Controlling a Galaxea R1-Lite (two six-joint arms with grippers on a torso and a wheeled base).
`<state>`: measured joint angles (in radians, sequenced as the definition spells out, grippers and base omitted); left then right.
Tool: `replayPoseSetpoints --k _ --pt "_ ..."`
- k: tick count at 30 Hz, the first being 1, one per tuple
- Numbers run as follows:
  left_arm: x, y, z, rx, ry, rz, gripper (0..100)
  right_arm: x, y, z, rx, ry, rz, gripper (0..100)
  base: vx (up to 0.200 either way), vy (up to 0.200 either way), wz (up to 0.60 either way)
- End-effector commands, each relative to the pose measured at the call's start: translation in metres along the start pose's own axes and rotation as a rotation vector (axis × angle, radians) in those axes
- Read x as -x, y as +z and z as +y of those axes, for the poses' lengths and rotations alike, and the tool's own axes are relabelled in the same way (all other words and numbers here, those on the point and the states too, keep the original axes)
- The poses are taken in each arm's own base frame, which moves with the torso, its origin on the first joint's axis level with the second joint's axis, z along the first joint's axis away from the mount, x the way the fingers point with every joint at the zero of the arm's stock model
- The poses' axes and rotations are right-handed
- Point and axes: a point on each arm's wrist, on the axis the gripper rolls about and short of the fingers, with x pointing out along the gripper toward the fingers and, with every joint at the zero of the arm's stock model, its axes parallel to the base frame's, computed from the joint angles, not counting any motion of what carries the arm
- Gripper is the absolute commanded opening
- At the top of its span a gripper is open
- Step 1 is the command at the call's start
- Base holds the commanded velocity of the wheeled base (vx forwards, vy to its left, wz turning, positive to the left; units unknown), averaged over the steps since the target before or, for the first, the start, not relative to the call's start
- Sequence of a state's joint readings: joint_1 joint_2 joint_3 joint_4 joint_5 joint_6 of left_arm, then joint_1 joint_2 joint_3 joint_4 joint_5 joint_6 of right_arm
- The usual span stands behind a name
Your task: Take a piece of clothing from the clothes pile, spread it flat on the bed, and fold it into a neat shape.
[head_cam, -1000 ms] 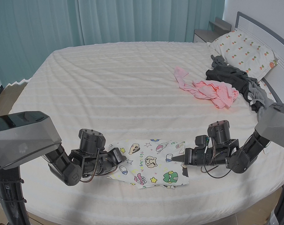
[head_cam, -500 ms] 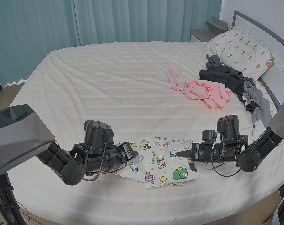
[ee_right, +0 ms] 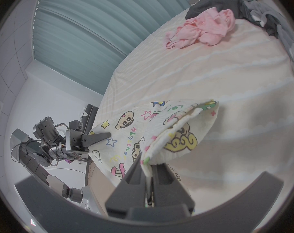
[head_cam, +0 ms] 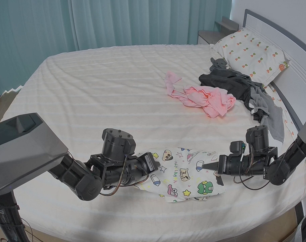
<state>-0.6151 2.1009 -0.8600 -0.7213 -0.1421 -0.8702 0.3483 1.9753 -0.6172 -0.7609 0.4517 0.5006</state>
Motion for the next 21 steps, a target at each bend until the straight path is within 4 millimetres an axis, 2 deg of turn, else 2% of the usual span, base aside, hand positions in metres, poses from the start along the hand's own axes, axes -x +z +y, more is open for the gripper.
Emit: replayPoseSetpoints --k 1,6,10,21 --pt "-0.009 -0.006 0.005 0.001 0.015 0.019 0 0.002 -0.005 -0.005 -0.007 -0.015 0.013 0 0.0 -0.2 0.0" --pt "-0.022 -0.014 0.014 0.002 0.06 0.025 0 -0.001 -0.009 -0.008 0.002 -0.025 0.032 0 0.0 -0.2 0.0" --pt "-0.03 -0.017 0.021 0.003 0.097 0.015 0 -0.01 -0.017 -0.017 0.009 -0.045 0.072 0 0.0 -0.2 0.0" --pt "-0.028 -0.023 0.031 0.005 0.154 0.014 0 -0.029 -0.037 -0.034 0.021 -0.078 0.11 0 0.0 0.0 0.0"
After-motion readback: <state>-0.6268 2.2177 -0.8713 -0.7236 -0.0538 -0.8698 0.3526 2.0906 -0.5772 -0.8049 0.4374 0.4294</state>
